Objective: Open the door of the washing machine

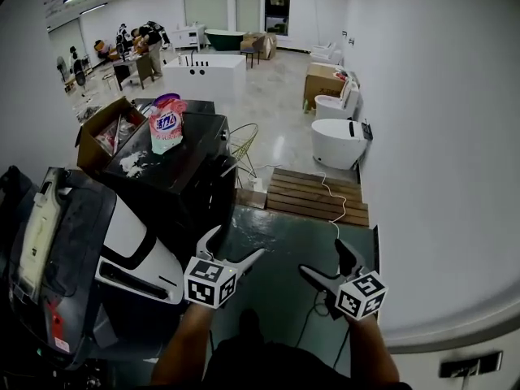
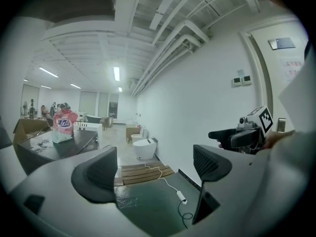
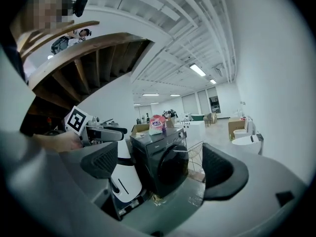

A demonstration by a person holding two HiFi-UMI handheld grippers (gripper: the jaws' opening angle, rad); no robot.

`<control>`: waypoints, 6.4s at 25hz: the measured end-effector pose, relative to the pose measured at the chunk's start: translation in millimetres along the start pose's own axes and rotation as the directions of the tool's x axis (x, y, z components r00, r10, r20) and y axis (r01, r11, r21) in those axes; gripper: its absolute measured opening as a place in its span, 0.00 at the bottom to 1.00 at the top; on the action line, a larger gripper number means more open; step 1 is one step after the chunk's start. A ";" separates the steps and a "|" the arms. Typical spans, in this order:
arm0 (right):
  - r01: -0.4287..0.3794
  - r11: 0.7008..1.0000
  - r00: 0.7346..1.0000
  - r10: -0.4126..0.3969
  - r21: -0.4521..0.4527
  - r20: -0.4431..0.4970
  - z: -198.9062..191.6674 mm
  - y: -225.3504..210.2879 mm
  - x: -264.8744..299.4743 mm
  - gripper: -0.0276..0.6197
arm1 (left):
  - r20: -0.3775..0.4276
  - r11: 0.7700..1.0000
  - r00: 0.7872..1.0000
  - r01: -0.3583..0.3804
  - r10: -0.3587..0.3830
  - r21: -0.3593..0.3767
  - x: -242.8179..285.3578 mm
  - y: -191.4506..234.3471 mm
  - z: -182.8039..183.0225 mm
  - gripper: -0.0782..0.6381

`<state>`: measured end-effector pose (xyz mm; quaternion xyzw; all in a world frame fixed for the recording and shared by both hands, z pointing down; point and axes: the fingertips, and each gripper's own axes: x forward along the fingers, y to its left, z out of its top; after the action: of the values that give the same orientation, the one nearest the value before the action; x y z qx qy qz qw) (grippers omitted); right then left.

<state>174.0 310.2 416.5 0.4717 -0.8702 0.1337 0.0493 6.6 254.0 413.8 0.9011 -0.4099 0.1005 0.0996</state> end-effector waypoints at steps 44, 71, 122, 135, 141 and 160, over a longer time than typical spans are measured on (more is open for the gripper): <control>-0.283 0.955 0.935 0.296 0.090 -0.196 82.1 -285.5 411.8 0.83 | -0.207 0.984 0.972 -0.138 0.112 -0.117 377.3 257.4 65.8 0.80; -0.497 0.867 0.808 0.472 0.023 -0.351 110.2 -277.0 554.3 0.73 | -0.177 0.929 0.957 -0.268 0.228 -0.257 405.2 376.0 59.5 0.79; -0.919 0.391 0.201 0.579 0.052 -0.790 -56.3 -273.9 707.8 0.64 | -0.412 0.581 0.799 -0.602 0.438 -0.548 473.9 436.3 -77.6 0.76; -0.956 0.294 0.152 0.503 0.002 -0.851 -129.7 -270.9 745.5 0.61 | -0.407 0.528 0.779 -0.624 0.477 -0.576 474.4 459.6 -94.0 0.72; -0.965 0.263 0.141 0.472 -0.014 -0.870 -161.6 -259.3 759.5 0.59 | -0.426 0.511 0.763 -0.643 0.486 -0.570 467.5 457.7 -111.7 0.71; -0.993 0.060 0.116 0.261 -0.104 -0.958 -239.6 -263.8 778.4 0.52 | -0.433 0.411 0.720 -0.677 0.542 -0.611 456.5 447.2 -130.1 0.70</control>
<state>-43.9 -388.6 860.5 -0.2480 -0.8078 -0.0868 0.5277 -51.8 -328.1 702.1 0.5550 -0.7033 0.0310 0.4432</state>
